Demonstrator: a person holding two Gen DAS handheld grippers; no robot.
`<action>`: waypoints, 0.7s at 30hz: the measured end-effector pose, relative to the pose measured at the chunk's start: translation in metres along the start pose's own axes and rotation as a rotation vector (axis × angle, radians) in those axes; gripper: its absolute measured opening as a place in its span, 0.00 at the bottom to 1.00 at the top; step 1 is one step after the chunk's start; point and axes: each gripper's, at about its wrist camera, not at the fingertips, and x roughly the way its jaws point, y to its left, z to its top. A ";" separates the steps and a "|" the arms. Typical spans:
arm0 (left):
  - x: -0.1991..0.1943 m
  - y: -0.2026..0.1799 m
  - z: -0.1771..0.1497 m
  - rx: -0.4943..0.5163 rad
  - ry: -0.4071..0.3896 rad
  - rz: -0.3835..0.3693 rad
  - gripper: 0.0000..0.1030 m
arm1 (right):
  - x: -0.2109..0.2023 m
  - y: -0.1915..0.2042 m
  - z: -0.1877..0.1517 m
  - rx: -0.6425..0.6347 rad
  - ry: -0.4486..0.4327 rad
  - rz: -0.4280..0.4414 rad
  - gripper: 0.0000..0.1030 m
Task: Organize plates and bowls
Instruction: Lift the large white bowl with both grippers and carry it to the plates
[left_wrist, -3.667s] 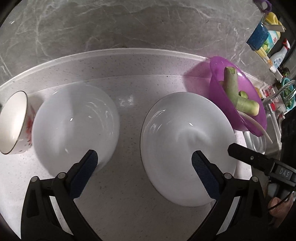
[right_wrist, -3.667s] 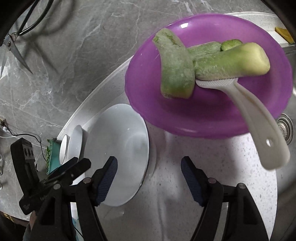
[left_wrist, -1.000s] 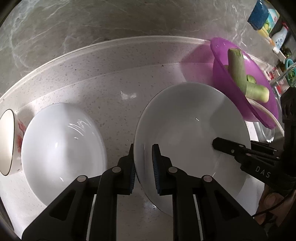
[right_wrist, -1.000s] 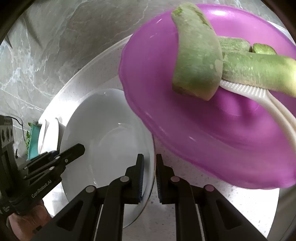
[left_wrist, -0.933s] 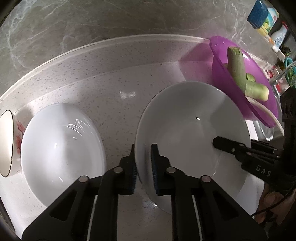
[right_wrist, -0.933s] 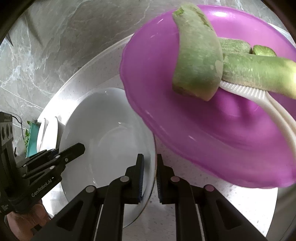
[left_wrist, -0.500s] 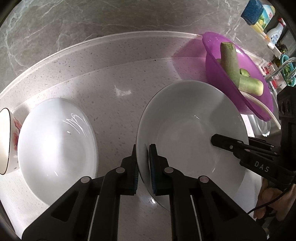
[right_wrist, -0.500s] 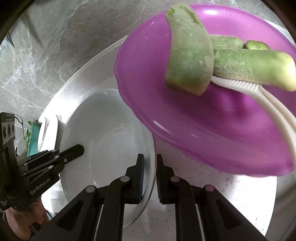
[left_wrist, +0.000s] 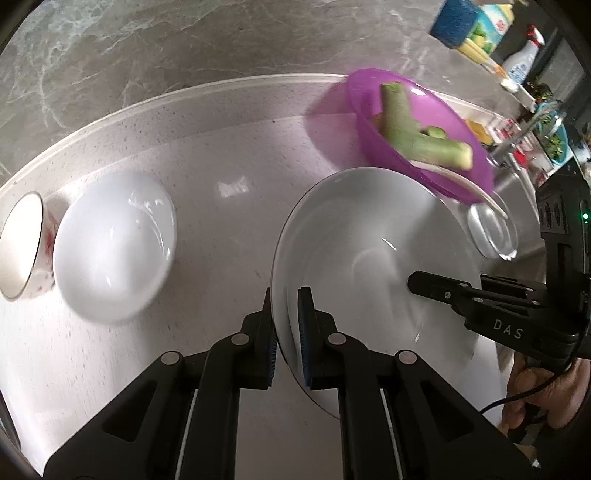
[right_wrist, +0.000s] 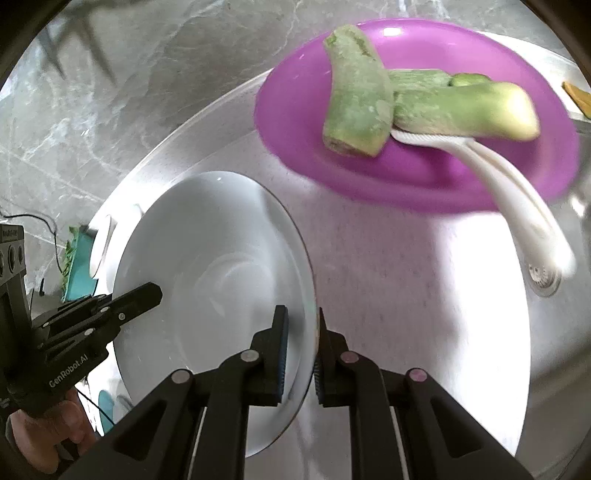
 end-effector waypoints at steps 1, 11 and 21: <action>-0.004 -0.002 -0.006 0.002 0.000 -0.005 0.08 | -0.004 0.000 -0.005 -0.001 0.000 -0.001 0.14; -0.032 -0.028 -0.081 0.016 0.013 -0.054 0.08 | -0.030 0.007 -0.063 -0.016 0.028 -0.025 0.14; -0.020 -0.046 -0.145 0.042 0.063 -0.067 0.09 | -0.034 -0.006 -0.104 -0.006 0.046 -0.068 0.14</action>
